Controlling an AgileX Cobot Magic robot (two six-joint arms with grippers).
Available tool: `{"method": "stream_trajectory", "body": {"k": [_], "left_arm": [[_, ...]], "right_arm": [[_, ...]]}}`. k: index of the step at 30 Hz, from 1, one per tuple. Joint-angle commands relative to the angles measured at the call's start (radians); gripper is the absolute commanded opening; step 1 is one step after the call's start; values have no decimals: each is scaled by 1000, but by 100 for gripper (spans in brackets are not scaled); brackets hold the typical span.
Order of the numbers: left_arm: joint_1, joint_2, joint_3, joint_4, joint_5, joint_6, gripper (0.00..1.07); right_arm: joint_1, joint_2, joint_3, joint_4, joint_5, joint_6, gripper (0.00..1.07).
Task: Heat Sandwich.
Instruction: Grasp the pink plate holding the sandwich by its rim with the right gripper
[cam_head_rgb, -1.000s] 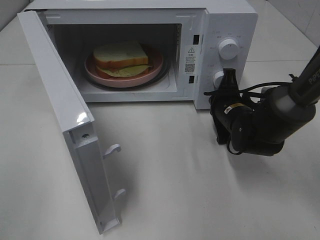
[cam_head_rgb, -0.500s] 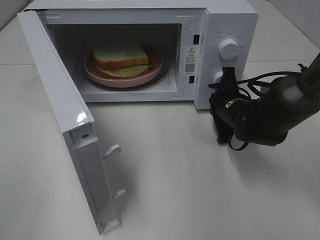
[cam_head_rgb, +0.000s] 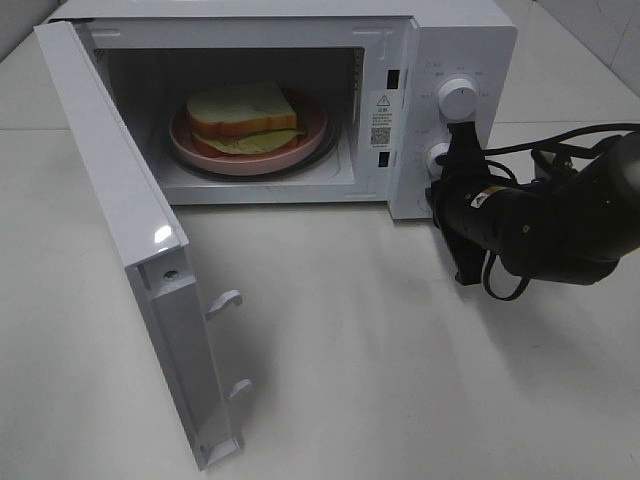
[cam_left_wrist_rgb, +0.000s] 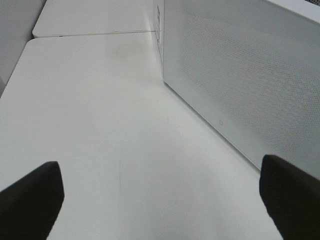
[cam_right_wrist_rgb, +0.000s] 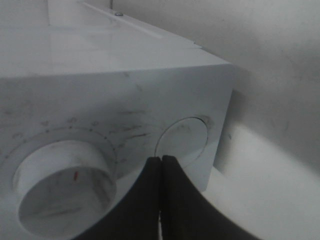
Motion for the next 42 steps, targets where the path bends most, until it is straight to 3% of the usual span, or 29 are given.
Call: {"method": "stream_trajectory", "body": {"k": [1,10,22,30,42], "left_arm": [[4,-20,-1,-1,-11,-4,104],[4,-20,-1,-1,-11,-4,104],[4,-20,-1,-1,-11,-4,104],[4,-20,-1,-1,-11,-4,104],[4,-20,-1,-1,-11,-4,104]], "right_arm": [[6,-46,18,-12,50,-68,0],[6,-213,79,-29,288,-229,0],[5,-383,87,-183,633,-484,4],[5,-426,-7,-226,1019,-740,5],[5,-426,-149,-225,1390,-1146,8]]}}
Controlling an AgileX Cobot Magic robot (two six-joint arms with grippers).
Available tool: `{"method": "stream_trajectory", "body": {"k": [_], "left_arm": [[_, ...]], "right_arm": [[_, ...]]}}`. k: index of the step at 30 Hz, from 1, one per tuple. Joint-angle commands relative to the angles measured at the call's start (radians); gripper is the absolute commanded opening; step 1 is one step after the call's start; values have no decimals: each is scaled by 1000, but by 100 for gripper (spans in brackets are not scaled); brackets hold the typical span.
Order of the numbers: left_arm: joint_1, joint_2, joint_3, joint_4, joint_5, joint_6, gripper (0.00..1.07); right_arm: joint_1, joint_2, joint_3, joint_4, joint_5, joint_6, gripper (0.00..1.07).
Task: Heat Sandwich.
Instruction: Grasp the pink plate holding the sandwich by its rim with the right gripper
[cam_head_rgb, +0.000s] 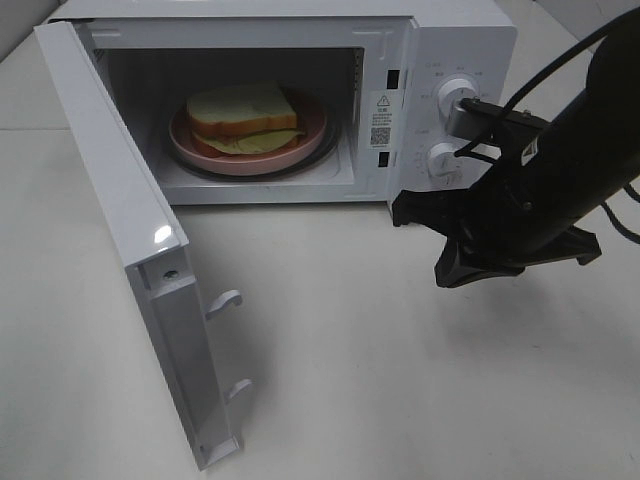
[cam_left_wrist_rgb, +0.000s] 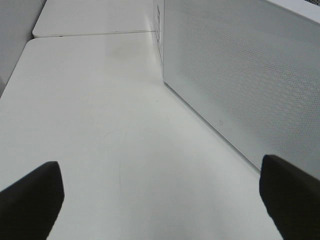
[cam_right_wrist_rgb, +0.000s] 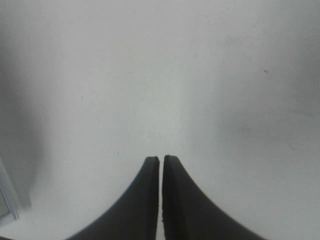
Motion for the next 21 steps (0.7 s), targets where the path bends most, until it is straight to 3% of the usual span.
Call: {"method": "stream_trajectory", "body": {"k": [1,8,21], "left_arm": [[4,-20,-1,-2,-11,-4,104],[4,-20,-1,-2,-11,-4,104],[4,-20,-1,-2,-11,-4,104]], "right_arm": [[5,-9,-46,-9,125,-167,8],[5,-9,-103,-9,289,-622,9],[5,-9,-111,-10,317,-1208,10]]}}
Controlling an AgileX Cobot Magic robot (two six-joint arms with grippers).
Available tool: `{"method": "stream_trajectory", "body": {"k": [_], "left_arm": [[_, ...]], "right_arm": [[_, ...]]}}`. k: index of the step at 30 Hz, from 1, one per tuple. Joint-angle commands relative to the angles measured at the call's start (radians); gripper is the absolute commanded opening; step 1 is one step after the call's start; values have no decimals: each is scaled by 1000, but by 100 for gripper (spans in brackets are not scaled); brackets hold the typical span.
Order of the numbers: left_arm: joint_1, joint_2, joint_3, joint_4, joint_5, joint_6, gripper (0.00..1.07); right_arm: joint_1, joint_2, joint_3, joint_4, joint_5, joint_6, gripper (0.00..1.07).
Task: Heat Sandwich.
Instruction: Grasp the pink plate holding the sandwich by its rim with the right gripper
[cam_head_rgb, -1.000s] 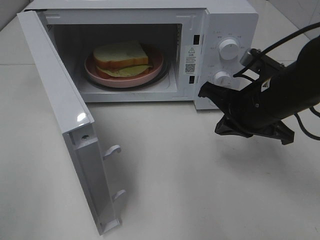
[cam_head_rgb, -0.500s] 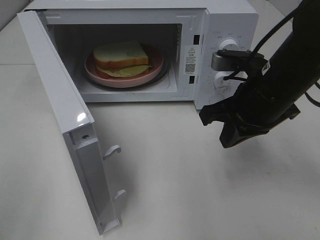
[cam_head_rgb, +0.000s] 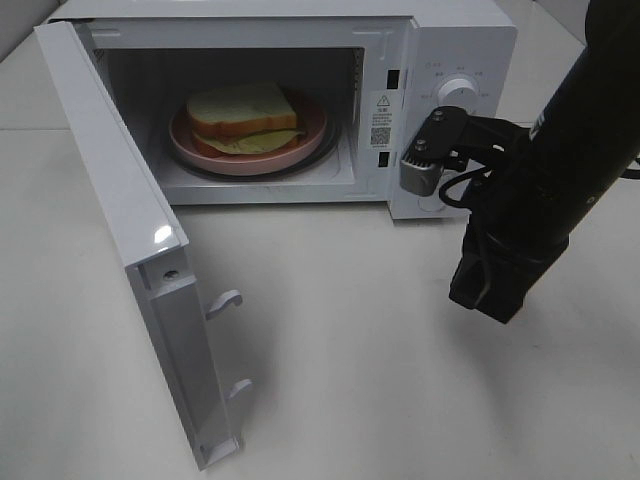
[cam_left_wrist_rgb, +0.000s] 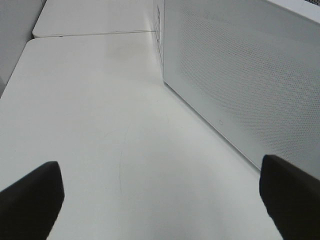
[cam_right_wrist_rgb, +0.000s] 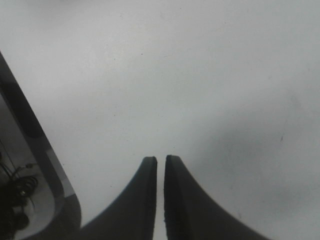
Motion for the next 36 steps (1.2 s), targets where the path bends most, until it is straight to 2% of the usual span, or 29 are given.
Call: {"method": "stream_trajectory", "body": {"k": [1,7,15,19,20,21,23,24,25,26,28,31,36], "left_arm": [[4,-20,-1,-2,-11,-4,104],[4,-20,-1,-2,-11,-4,104],[4,-20,-1,-2,-11,-4,104],[4,-20,-1,-2,-11,-4,104],[4,-20,-1,-2,-11,-4,104],[4,-20,-1,-2,-11,-4,104],[4,-20,-1,-2,-11,-4,104],[4,-20,-1,-2,-11,-4,104],[4,-20,-1,-2,-11,-4,104],[4,-20,-1,-2,-11,-4,104],[4,-20,-1,-2,-11,-4,104],[4,-20,-1,-2,-11,-4,104],[4,-20,-1,-2,-11,-4,104]], "right_arm": [[5,-9,-6,-5,15,-200,10],[5,-9,-6,-22,13,-489,12],[8,-9,-8,-56,13,-572,16],[8,-9,-22,-71,9,-572,29],[8,-9,-29,-77,9,-572,35],[8,-9,-43,-79,7,-572,47],[8,-9,-56,-78,8,-549,60],[8,-9,-56,-78,8,-549,60],[8,-9,-61,-78,8,-537,65],[8,-9,-72,-78,6,-502,79],[8,-9,-76,-78,6,-466,90],[8,-9,-76,-79,9,-438,96],[8,-9,-76,-79,9,-439,95]]}}
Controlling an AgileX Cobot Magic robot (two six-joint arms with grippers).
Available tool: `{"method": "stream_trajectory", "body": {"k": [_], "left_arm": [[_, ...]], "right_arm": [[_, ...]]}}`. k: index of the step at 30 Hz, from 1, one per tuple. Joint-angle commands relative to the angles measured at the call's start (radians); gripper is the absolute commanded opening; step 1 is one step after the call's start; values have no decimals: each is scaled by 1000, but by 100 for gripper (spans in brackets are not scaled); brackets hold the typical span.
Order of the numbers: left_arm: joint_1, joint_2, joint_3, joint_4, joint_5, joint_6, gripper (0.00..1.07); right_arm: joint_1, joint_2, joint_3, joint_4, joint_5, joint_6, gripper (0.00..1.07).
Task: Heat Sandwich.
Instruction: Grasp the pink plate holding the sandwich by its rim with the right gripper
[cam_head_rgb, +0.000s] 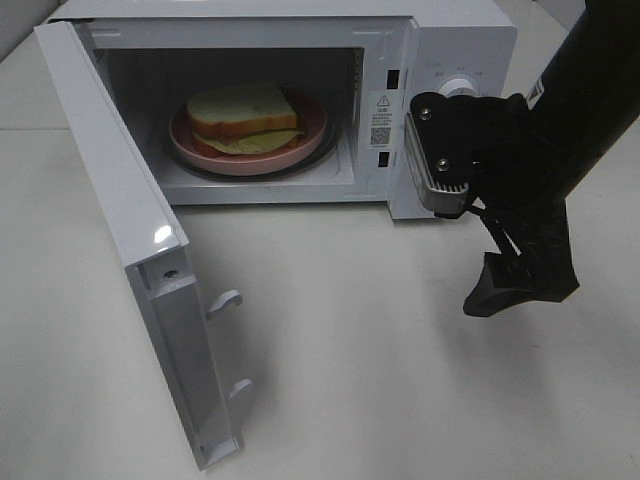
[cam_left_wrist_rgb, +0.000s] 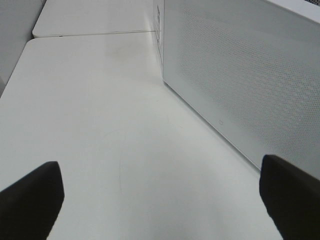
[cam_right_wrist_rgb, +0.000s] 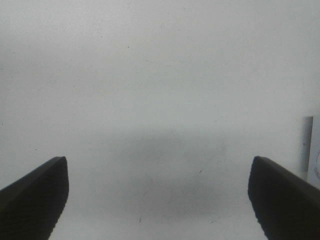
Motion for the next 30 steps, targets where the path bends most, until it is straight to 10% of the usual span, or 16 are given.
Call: {"method": "stream_trajectory", "body": {"k": [1,30], "left_arm": [[4,-20,-1,-2,-11,-4,104],[4,-20,-1,-2,-11,-4,104]], "right_arm": [[0,-9,-6,-5,14,7,94],[169,67,-193,-218,-16,80,90]]}}
